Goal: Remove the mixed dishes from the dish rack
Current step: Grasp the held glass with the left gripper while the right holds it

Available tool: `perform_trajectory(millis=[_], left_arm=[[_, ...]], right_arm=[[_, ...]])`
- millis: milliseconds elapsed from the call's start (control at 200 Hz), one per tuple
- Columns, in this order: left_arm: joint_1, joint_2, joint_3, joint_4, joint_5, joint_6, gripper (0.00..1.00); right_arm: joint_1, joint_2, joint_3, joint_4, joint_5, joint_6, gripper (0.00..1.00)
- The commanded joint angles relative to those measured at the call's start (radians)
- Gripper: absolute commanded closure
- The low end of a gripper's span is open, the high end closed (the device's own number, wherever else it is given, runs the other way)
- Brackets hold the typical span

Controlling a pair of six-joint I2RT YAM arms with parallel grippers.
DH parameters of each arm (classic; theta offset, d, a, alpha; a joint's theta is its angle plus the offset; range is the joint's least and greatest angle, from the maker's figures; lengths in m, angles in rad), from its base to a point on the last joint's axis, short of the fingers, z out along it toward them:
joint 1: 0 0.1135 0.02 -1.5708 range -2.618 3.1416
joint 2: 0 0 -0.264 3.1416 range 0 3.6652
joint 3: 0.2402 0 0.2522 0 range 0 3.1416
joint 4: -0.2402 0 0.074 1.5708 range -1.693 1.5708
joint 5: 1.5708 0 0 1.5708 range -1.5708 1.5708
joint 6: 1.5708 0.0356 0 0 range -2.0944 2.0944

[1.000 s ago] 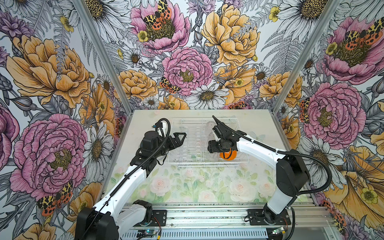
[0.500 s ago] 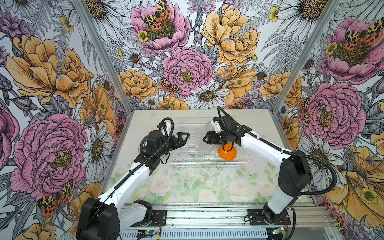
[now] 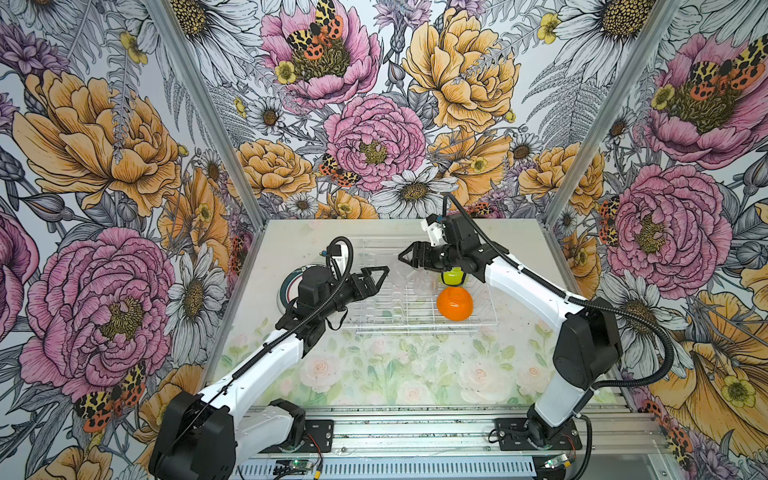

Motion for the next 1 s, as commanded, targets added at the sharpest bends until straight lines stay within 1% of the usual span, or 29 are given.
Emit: perform_trajectory(millis=[0, 165, 355, 540, 625, 816, 931, 996], left_arm=[[-0.003, -0.006, -0.012, 0.09, 0.014, -0.001, 0.01], [-0.003, 0.021, -0.014, 0.153, 0.032, 0.001, 0.02], [-0.005, 0.067, -0.023, 0.25, 0.082, -0.006, 0.12], [-0.006, 0.104, -0.023, 0.302, 0.097, -0.019, 0.16], [-0.007, 0.124, -0.02, 0.336, 0.11, -0.025, 0.19], [-0.009, 0.183, 0.01, 0.409, 0.156, -0.049, 0.36], [-0.015, 0.213, 0.015, 0.486, 0.189, -0.073, 0.44], [-0.019, 0.224, 0.014, 0.522, 0.205, -0.081, 0.51]], right_arm=[[-0.003, -0.021, 0.045, 0.075, -0.044, 0.038, 0.53], [-0.002, -0.036, 0.031, 0.114, -0.081, 0.073, 0.53], [-0.002, -0.057, 0.02, 0.131, -0.101, 0.09, 0.53], [-0.003, -0.082, 0.015, 0.136, -0.109, 0.098, 0.53], [-0.003, -0.085, 0.015, 0.141, -0.115, 0.105, 0.53], [-0.001, -0.079, 0.003, 0.161, -0.154, 0.116, 0.53], [-0.001, -0.076, -0.01, 0.174, -0.163, 0.124, 0.53], [-0.002, -0.074, -0.015, 0.182, -0.175, 0.128, 0.53]])
